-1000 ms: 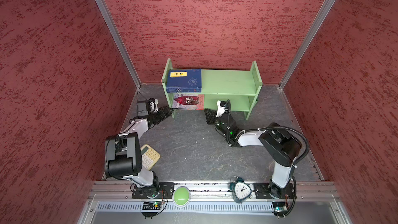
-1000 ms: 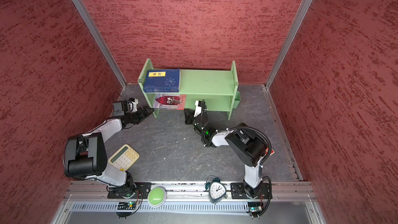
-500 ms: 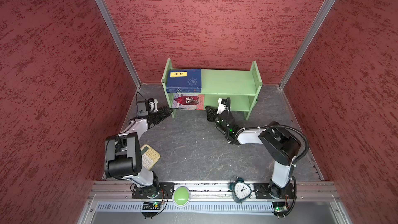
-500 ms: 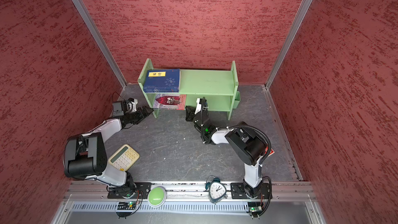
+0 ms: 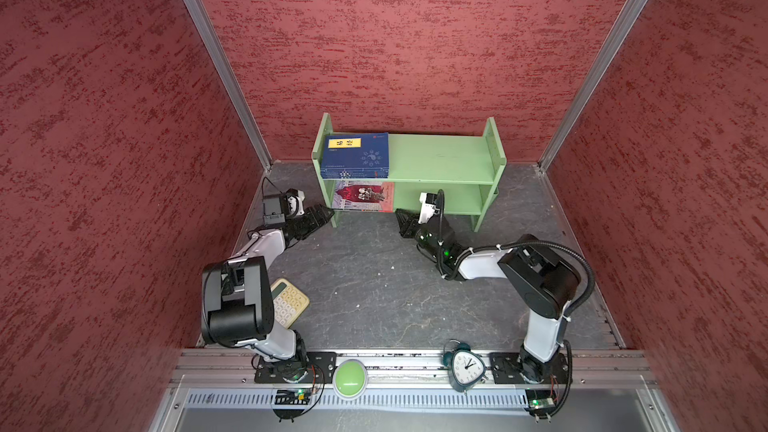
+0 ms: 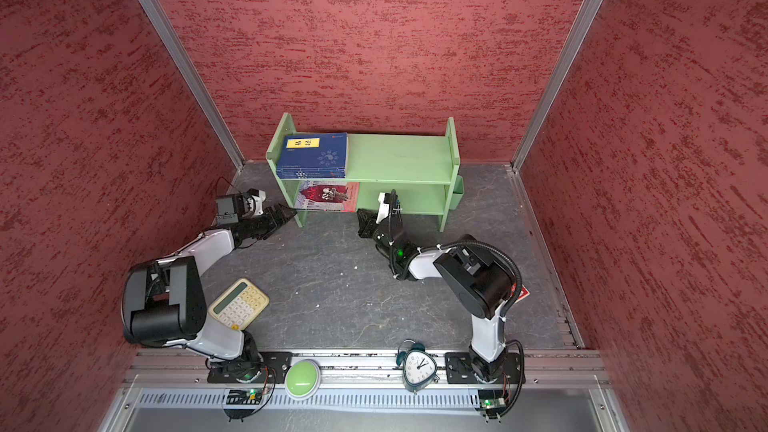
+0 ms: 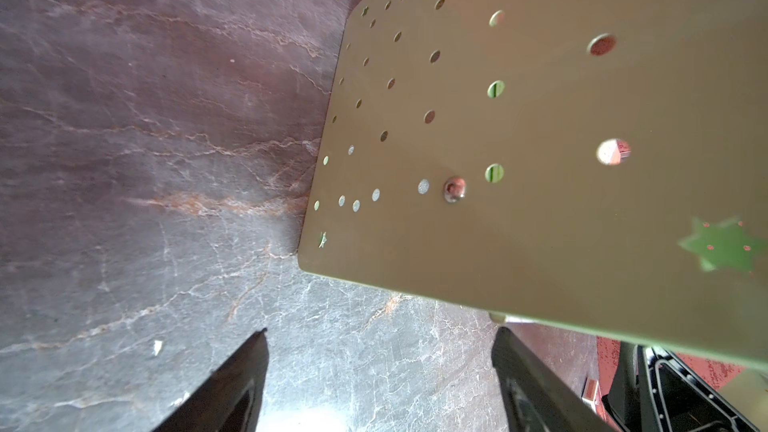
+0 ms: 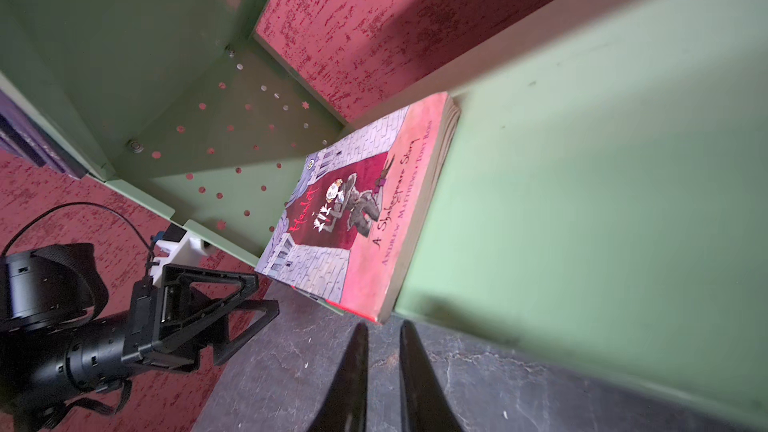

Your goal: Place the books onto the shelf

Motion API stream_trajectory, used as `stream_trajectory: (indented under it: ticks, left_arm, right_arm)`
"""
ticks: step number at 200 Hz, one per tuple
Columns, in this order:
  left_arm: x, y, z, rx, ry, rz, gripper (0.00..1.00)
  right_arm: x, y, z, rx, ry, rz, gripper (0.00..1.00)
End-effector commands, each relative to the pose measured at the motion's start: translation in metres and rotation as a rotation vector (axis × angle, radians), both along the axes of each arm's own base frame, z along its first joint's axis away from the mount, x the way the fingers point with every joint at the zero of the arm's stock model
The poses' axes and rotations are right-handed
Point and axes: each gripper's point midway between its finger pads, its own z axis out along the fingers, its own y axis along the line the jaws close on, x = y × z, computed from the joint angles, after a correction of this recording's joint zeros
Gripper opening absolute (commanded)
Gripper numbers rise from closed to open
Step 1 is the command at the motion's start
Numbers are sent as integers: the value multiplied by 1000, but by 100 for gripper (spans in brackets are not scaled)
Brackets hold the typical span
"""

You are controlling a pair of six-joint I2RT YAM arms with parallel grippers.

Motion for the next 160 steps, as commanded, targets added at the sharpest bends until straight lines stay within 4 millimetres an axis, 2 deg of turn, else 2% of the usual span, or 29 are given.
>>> stream_trajectory:
  ticks: [1, 36, 104, 160]
  left_arm:
    - [0, 0, 0, -2, 2, -3, 85]
    - [2, 0, -3, 0, 9, -6, 85]
    - [7, 2, -3, -2, 8, 0, 85]
    - [8, 2, 1, -6, 0, 2, 85]
  right_arm:
    - [-10, 11, 15, 41, -25, 76, 16]
    - [-9, 22, 13, 53, -22, 113, 17]
    - [0, 30, 6, 22, -7, 116, 17]
    - [6, 32, 2, 24, 3, 107, 13]
